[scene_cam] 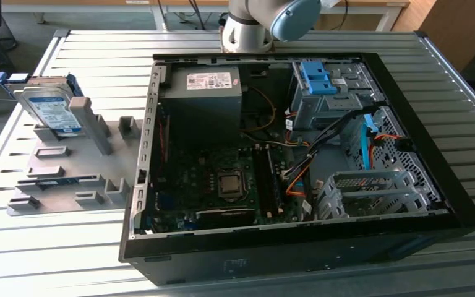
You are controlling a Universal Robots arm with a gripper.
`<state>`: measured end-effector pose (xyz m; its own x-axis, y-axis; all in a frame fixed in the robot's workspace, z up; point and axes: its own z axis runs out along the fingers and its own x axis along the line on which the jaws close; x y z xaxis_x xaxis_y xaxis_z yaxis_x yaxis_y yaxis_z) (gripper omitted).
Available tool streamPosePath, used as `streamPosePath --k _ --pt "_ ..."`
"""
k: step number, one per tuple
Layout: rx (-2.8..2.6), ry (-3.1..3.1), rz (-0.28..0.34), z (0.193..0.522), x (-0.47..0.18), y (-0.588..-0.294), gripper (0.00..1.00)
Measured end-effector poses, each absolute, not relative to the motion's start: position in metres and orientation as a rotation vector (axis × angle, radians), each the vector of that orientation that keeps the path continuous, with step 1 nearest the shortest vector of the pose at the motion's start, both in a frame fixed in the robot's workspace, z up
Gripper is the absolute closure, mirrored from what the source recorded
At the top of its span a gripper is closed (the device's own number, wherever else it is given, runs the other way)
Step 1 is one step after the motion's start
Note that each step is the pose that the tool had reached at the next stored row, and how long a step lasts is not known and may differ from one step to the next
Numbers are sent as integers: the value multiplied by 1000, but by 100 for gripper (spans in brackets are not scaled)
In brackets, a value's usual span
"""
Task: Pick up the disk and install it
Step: 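Pick up the disk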
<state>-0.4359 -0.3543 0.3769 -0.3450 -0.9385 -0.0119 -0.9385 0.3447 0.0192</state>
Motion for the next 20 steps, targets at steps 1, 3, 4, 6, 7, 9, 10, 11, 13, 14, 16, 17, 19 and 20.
streamPosePath --k 1,3,4,6,7,9,10,11,13,14,16,17,19,20 --pt "1813 -2564 -35 377 -436 -354 89" --pt "1849 -2538 -35 377 -436 -354 89" --pt "1869 -2523 -35 377 -436 -354 89" --pt "1909 -2493 -35 376 -436 -354 89" --pt "1930 -2476 -35 376 -436 -354 89" --pt "1975 -2440 -35 376 -436 -354 89" --pt "1996 -2422 -35 375 -436 -354 89" --pt "2017 -2405 -35 375 -436 -354 89" --pt "2053 -2374 -34 375 -436 -354 89" --pt "2062 -2369 -31 374 -436 -354 89" --pt "2066 -2374 -20 374 -436 -353 89" --pt "2067 -2375 -18 373 -436 -352 89" --pt "2068 -2376 -16 373 -436 -350 84" --pt "2068 -2376 -16 373 -436 -350 84"
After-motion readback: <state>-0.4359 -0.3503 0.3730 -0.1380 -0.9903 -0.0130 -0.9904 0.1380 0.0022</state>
